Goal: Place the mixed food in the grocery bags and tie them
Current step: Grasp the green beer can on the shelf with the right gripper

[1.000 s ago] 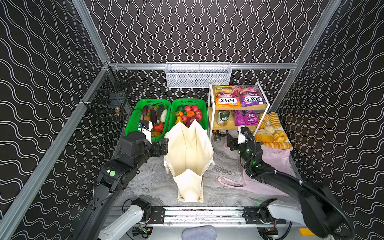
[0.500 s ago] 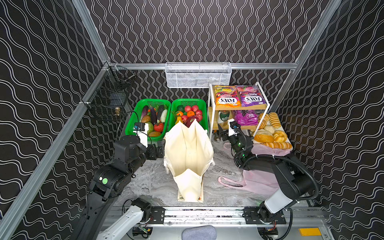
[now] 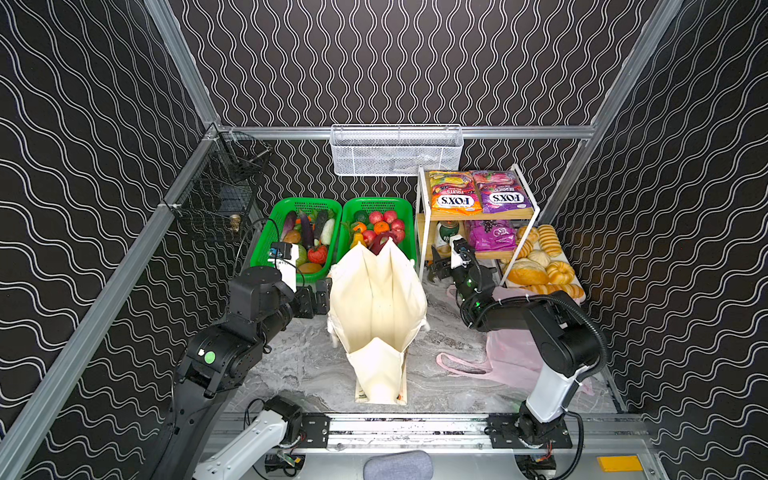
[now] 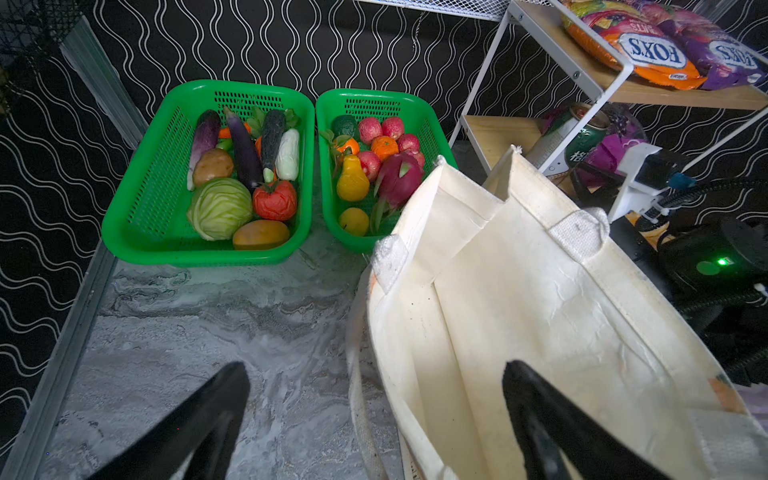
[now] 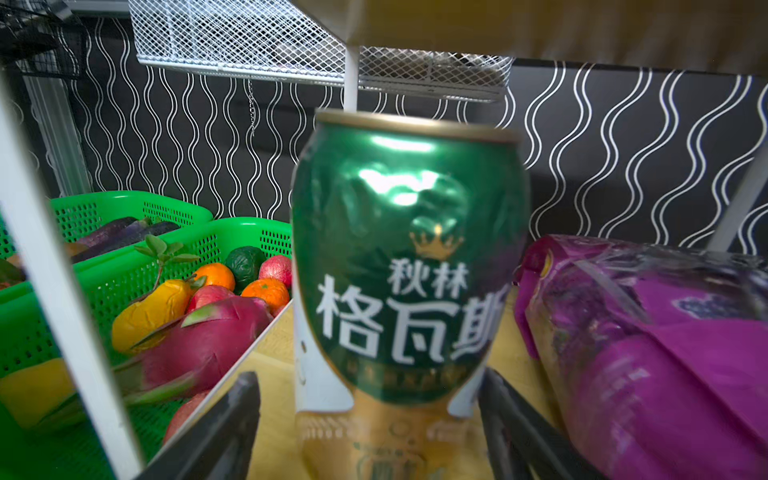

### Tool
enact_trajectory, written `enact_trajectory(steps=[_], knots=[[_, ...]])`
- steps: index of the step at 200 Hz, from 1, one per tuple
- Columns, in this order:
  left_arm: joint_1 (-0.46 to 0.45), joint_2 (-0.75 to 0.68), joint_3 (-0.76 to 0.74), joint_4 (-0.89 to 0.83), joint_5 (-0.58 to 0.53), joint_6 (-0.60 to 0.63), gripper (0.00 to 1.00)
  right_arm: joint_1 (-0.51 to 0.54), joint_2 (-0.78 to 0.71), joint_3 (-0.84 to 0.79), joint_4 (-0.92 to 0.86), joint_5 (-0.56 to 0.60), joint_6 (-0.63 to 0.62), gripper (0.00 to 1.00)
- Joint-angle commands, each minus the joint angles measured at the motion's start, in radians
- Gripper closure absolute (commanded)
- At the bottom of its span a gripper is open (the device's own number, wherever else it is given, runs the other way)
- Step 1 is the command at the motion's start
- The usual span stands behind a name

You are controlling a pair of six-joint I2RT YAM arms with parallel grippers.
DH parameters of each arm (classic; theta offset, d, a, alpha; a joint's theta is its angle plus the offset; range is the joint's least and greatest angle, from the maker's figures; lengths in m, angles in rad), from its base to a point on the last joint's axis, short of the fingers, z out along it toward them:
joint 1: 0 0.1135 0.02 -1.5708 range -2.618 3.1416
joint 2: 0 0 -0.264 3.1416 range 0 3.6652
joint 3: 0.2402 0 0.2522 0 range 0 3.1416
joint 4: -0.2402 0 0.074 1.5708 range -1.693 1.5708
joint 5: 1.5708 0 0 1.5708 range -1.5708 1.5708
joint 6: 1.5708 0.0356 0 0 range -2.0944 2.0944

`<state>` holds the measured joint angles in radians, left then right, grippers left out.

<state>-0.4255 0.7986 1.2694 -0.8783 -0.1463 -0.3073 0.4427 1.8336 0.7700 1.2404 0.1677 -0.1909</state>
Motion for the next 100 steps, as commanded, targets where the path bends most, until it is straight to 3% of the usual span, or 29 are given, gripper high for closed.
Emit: enact_trajectory(steps=[1, 48, 100], knots=[[0.001, -0.004, 0.010, -0.003, -0.009, 0.017, 0.01, 0.001, 0.020, 0.027, 0.058, -0.011, 0.025, 0.18], [0.001, -0.012, 0.010, -0.014, -0.007, 0.007, 0.01, 0.000, 0.048, 0.049, 0.053, -0.020, 0.049, 0.25], [0.001, -0.018, 0.023, -0.015, 0.002, -0.002, 0.01, 0.001, -0.005, -0.019, 0.098, -0.049, 0.068, 0.53]])
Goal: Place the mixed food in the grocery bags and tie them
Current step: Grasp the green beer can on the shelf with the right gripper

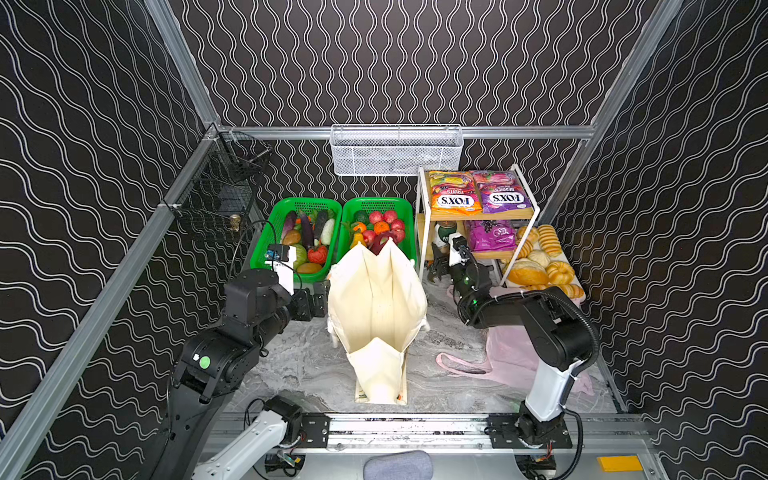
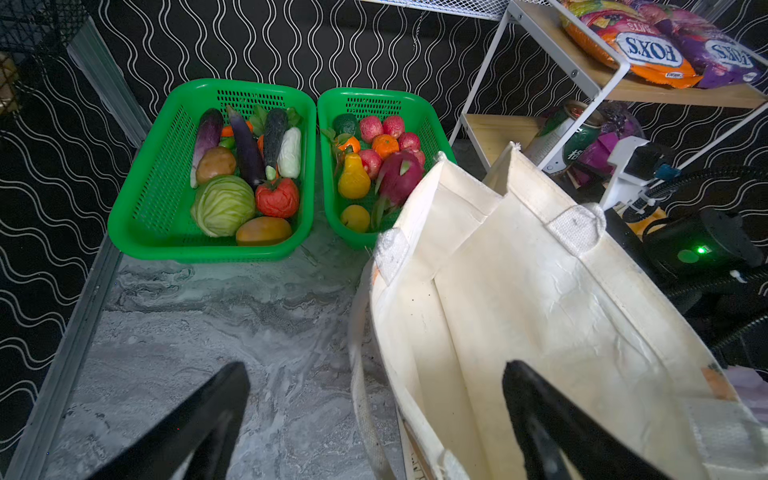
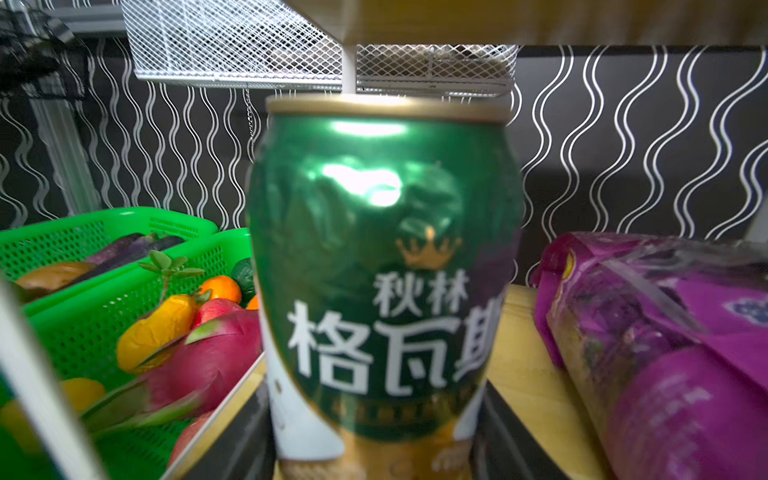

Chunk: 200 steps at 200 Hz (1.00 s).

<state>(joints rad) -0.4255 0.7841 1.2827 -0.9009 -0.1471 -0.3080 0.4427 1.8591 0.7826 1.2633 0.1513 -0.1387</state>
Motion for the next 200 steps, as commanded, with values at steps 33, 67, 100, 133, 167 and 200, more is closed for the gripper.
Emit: enact_trajectory(steps=[33, 67, 100, 133, 167, 200], knots=[[0.001, 0.003, 0.015, 0.030, 0.057, 0.002, 0.01, -0.001, -0.113, -0.125, 0.126, -0.095, 0.027, 0.59], [0.001, 0.023, 0.021, 0.080, 0.195, 0.011, 0.02, 0.000, -0.240, -0.248, 0.167, -0.146, 0.027, 0.60], [0.001, 0.056, 0.046, 0.143, 0.353, 0.013, 0.08, 0.000, -0.433, -0.363, 0.115, -0.157, 0.036, 0.60], [0.001, 0.124, 0.080, 0.207, 0.510, 0.010, 0.11, 0.027, -0.686, -0.399, -0.113, -0.248, 0.049, 0.59], [-0.007, 0.205, 0.116, 0.281, 0.621, -0.016, 0.11, 0.082, -0.898, -0.329, -0.461, -0.387, 0.095, 0.56], [-0.143, 0.266, 0.155, 0.317, 0.566, 0.035, 0.07, 0.136, -1.002, -0.251, -0.648, -0.461, 0.109, 0.56]])
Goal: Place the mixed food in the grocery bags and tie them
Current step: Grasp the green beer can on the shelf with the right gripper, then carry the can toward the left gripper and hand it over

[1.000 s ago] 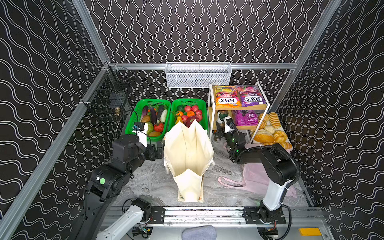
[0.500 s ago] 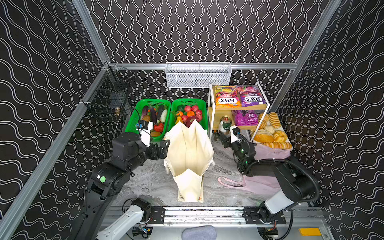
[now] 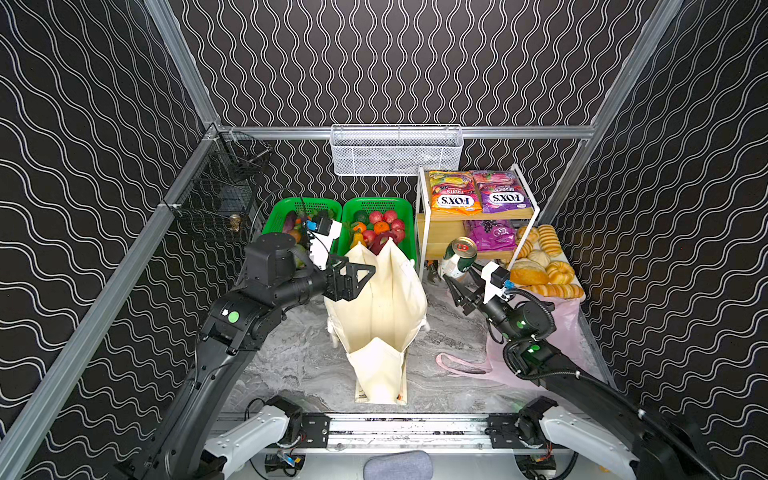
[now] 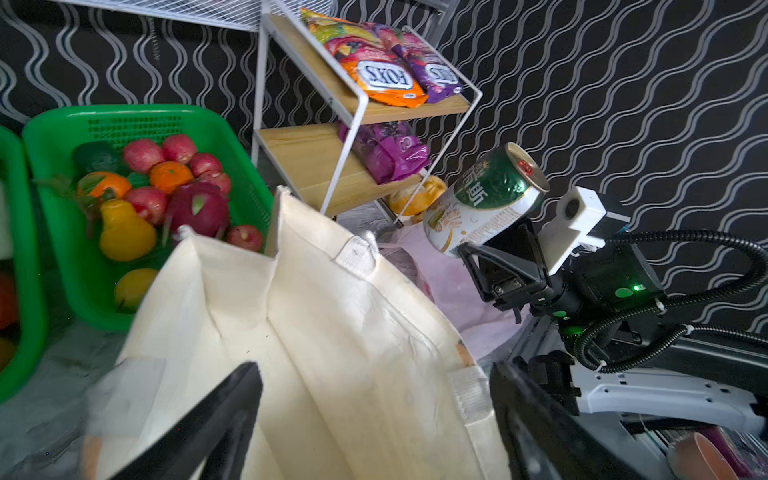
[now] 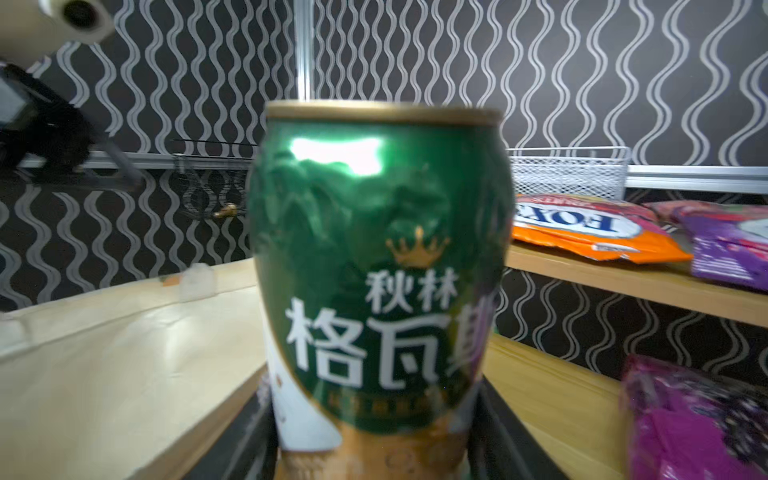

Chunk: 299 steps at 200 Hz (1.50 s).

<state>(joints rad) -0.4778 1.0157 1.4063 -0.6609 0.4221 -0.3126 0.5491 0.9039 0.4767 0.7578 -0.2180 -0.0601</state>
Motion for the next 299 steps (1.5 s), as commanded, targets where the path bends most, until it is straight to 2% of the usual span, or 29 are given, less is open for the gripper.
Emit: enact_trajectory(steps=[1, 16, 34, 55, 71, 119, 144, 194, 240, 256, 275, 288, 299], knots=[[-0.098, 0.036, 0.034, 0.078, -0.010, 0.043, 0.07, 0.030, -0.049, 0.058, -0.147, -0.095, 0.031, 0.56], [-0.220, 0.084, 0.077, 0.058, -0.095, 0.087, 0.01, 0.063, -0.055, 0.099, -0.205, -0.125, 0.016, 0.56], [-0.345, 0.150, 0.143, 0.022, -0.186, 0.139, 0.01, 0.096, -0.042, 0.141, -0.244, -0.116, 0.005, 0.56], [-0.441, 0.199, 0.200, -0.011, -0.288, 0.193, 0.01, 0.115, -0.024, 0.178, -0.269, -0.112, -0.014, 0.56], [-0.478, 0.217, 0.219, -0.015, -0.336, 0.223, 0.01, 0.126, -0.016, 0.192, -0.272, -0.109, -0.029, 0.56], [-0.496, 0.280, 0.288, -0.070, -0.484, 0.234, 0.01, 0.159, -0.009, 0.220, -0.321, -0.101, -0.114, 0.56], [-0.495, 0.330, 0.345, -0.142, -0.547, 0.251, 0.08, 0.175, -0.014, 0.221, -0.337, -0.096, -0.157, 0.56], [-0.495, 0.363, 0.393, -0.196, -0.460, 0.255, 0.32, 0.210, -0.009, 0.258, -0.431, -0.061, -0.289, 0.57], [-0.495, 0.378, 0.408, -0.296, -0.459, 0.258, 0.29, 0.240, -0.007, 0.316, -0.546, -0.043, -0.446, 0.57], [-0.495, 0.383, 0.403, -0.302, -0.439, 0.253, 0.25, 0.248, -0.006, 0.327, -0.566, -0.038, -0.482, 0.57], [-0.495, 0.386, 0.390, -0.296, -0.433, 0.250, 0.26, 0.253, -0.007, 0.328, -0.566, -0.042, -0.505, 0.57], [-0.495, 0.388, 0.387, -0.296, -0.434, 0.248, 0.27, 0.256, -0.010, 0.330, -0.572, -0.047, -0.514, 0.57], [-0.495, 0.389, 0.387, -0.300, -0.433, 0.249, 0.33, 0.258, -0.014, 0.328, -0.571, -0.047, -0.512, 0.56]])
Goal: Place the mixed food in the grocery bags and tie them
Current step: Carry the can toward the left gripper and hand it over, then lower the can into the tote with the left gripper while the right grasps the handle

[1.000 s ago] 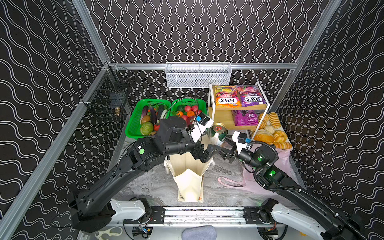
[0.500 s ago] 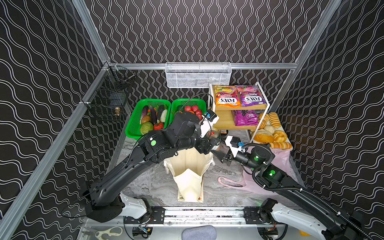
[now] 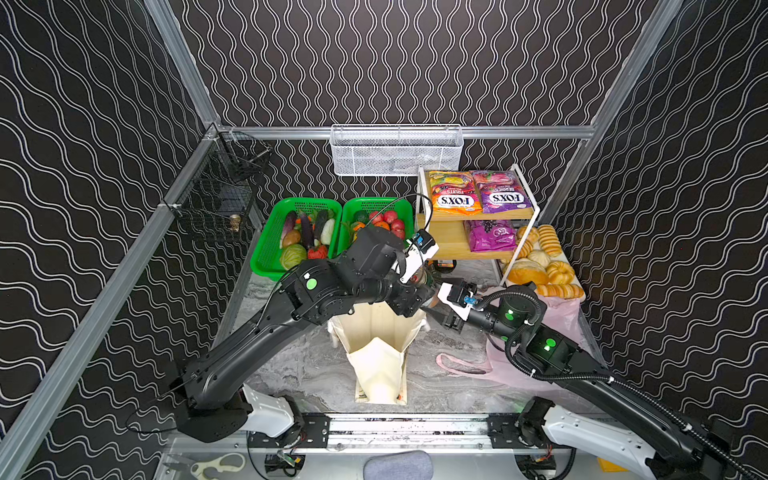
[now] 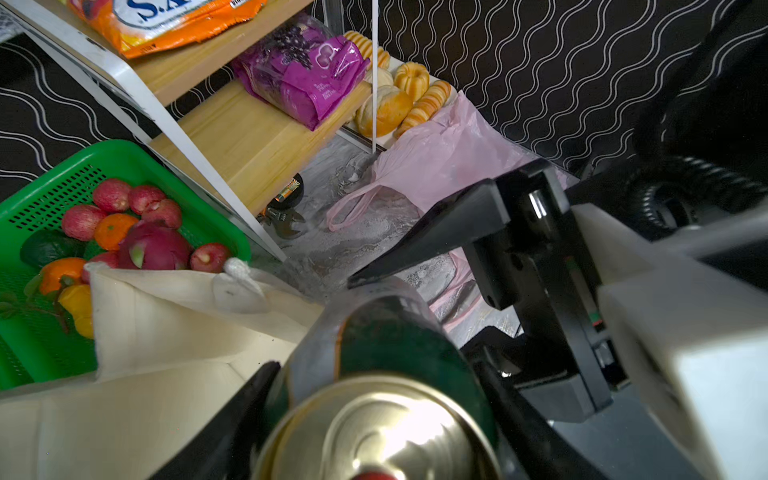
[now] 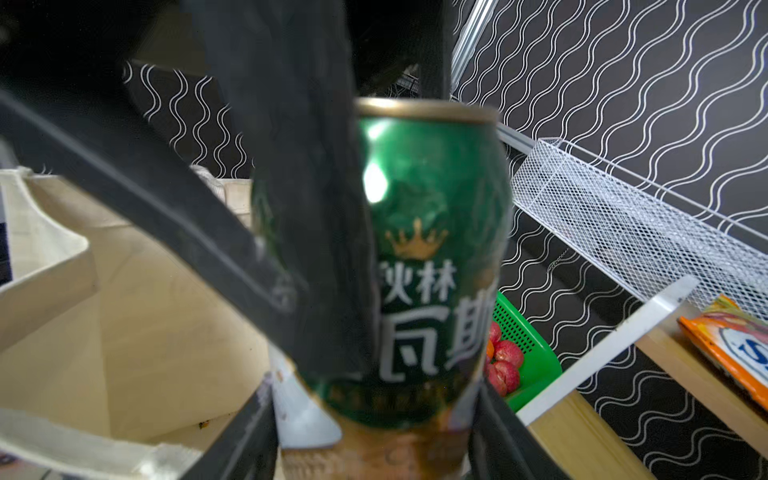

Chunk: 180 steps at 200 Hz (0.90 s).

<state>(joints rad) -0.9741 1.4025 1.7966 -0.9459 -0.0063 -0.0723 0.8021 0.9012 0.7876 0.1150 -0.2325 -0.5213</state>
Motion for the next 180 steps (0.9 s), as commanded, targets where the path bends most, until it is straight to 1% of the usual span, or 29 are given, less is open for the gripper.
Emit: enact_trajectory(steps=[1, 11, 25, 33, 47, 57, 71, 91, 115, 127, 132, 156, 168, 180], knots=[[0.002, 0.002, -0.003, -0.016, -0.005, 0.009, 0.34, 0.005, -0.011, 0.017, 0.071, -0.032, -0.051, 0.56], [0.001, -0.003, -0.007, -0.014, -0.012, 0.004, 0.38, 0.006, -0.014, 0.015, 0.066, -0.029, -0.055, 0.56], [0.001, -0.021, -0.019, 0.002, -0.019, -0.007, 0.38, 0.007, -0.018, 0.014, 0.051, -0.023, -0.057, 0.55], [0.002, -0.034, -0.029, 0.015, -0.013, -0.013, 0.36, 0.007, -0.019, 0.012, 0.044, -0.019, -0.057, 0.55], [0.002, -0.051, -0.037, 0.027, 0.012, -0.017, 0.25, 0.008, -0.027, 0.009, 0.034, -0.018, -0.054, 0.55], [0.002, -0.057, -0.037, 0.024, 0.030, -0.019, 0.22, 0.009, -0.029, 0.005, 0.031, -0.020, -0.051, 0.55], [0.001, -0.054, -0.029, 0.011, 0.036, -0.022, 0.22, 0.010, -0.037, 0.001, 0.031, -0.027, -0.045, 0.55], [0.001, -0.048, -0.029, -0.005, 0.051, -0.019, 0.24, 0.012, -0.042, -0.006, 0.043, -0.031, -0.033, 0.55], [0.002, -0.053, -0.048, 0.004, 0.069, -0.017, 0.33, 0.014, -0.044, -0.002, 0.043, -0.035, -0.017, 0.55], [0.001, -0.057, -0.057, 0.011, 0.077, -0.016, 0.40, 0.017, -0.048, -0.003, 0.043, -0.039, -0.007, 0.52], [0.000, -0.061, -0.057, 0.013, 0.079, -0.017, 0.43, 0.017, -0.051, -0.004, 0.043, -0.039, -0.003, 0.50], [0.001, -0.082, -0.066, 0.028, 0.061, -0.032, 0.55, 0.017, -0.062, -0.001, 0.044, -0.036, 0.052, 0.30], [0.002, -0.098, -0.069, 0.034, 0.025, -0.055, 0.57, 0.017, -0.070, -0.003, 0.046, -0.034, 0.089, 0.22], [0.001, -0.115, -0.070, 0.043, -0.028, -0.071, 0.62, 0.018, -0.076, -0.005, 0.043, -0.030, 0.139, 0.18]])
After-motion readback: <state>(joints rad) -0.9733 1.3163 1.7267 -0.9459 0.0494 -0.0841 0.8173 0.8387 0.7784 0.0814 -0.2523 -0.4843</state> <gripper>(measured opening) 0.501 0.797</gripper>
